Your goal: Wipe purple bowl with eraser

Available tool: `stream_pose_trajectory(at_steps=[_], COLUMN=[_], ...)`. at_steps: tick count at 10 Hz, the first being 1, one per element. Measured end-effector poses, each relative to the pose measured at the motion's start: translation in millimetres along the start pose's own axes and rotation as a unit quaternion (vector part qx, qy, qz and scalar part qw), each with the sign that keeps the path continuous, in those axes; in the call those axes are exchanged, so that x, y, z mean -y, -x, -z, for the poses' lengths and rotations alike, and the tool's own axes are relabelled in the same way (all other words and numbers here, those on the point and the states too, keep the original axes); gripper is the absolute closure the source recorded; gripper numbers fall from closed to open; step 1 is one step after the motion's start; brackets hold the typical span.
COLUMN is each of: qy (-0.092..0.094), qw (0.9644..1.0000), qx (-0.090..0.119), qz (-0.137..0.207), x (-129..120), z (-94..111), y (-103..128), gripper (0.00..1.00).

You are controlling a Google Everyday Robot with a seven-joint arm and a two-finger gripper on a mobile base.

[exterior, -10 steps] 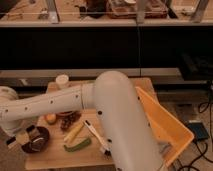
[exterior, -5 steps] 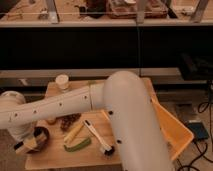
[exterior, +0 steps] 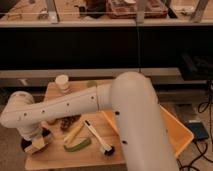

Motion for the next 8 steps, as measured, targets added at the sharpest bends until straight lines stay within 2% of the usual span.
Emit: stream_pose_trajectory(at_steps=[3, 6, 8], qy=[-0.008, -0.008, -0.009], qw=[0.9996, 0.9997, 0.9998], qx=[-0.02, -0.021, -0.015], qz=[-0.016, -0.012, -0.01], x=[35.1, 64.2, 74.5], z=[4.3, -0.5, 0.4], y=[-22.9, -11.2, -2.8], gripper=[1.0, 1.0, 1.0])
